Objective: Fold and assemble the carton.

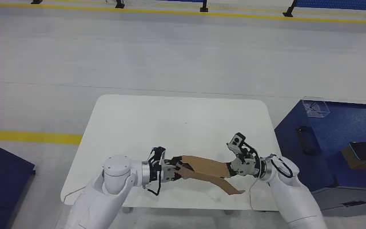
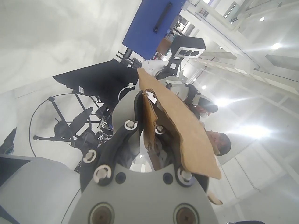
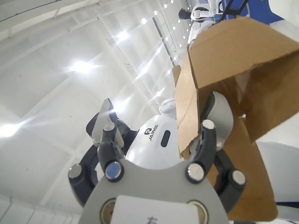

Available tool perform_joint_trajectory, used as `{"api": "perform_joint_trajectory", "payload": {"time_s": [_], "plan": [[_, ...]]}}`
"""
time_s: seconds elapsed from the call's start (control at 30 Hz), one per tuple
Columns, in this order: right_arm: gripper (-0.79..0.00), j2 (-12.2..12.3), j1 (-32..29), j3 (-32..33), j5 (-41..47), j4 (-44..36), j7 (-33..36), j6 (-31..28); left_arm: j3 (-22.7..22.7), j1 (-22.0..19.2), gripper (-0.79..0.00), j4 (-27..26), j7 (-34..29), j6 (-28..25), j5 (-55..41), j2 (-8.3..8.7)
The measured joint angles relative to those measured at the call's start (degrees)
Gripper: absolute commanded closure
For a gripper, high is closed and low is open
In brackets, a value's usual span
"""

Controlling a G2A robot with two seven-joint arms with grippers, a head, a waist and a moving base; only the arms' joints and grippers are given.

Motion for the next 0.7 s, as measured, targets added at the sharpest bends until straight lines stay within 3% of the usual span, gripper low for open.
{"api": "perform_joint_trajectory", "payload": {"time_s": [0.1,0.27,0.4,0.43,0.6,0.7], "plan": [[-0.671,-0.20,0.76,-0.05,2.03,0.81,-2.35,0.10,0.71,-0.13,0.000,0.26,0.22,-0.27,-0.01,0.00],[-0.653,-0.40,1.57,-0.92,2.05,1.97,-5.22,-0.51,1.48,-0.16,0.000,0.22,0.55,-0.61,-0.20,0.05],[-0.520,-0.46,1.90,-2.01,0.43,2.70,-5.82,-1.44,1.82,-0.15,0.000,-0.01,0.30,-0.59,-0.56,0.16],[-0.413,-0.47,1.98,-2.22,0.14,2.88,-5.82,-1.61,1.85,-0.18,0.000,-0.02,0.28,-0.59,-0.63,0.19],[-0.231,-0.45,2.41,-3.02,-1.13,3.58,-5.67,-2.05,2.12,-0.39,0.000,-0.09,0.47,-0.30,-0.62,0.36],[0.000,-0.40,2.53,-3.30,-1.65,3.83,-5.59,-1.90,2.29,-0.53,0.000,-0.10,0.55,-0.22,-0.74,0.44]]}}
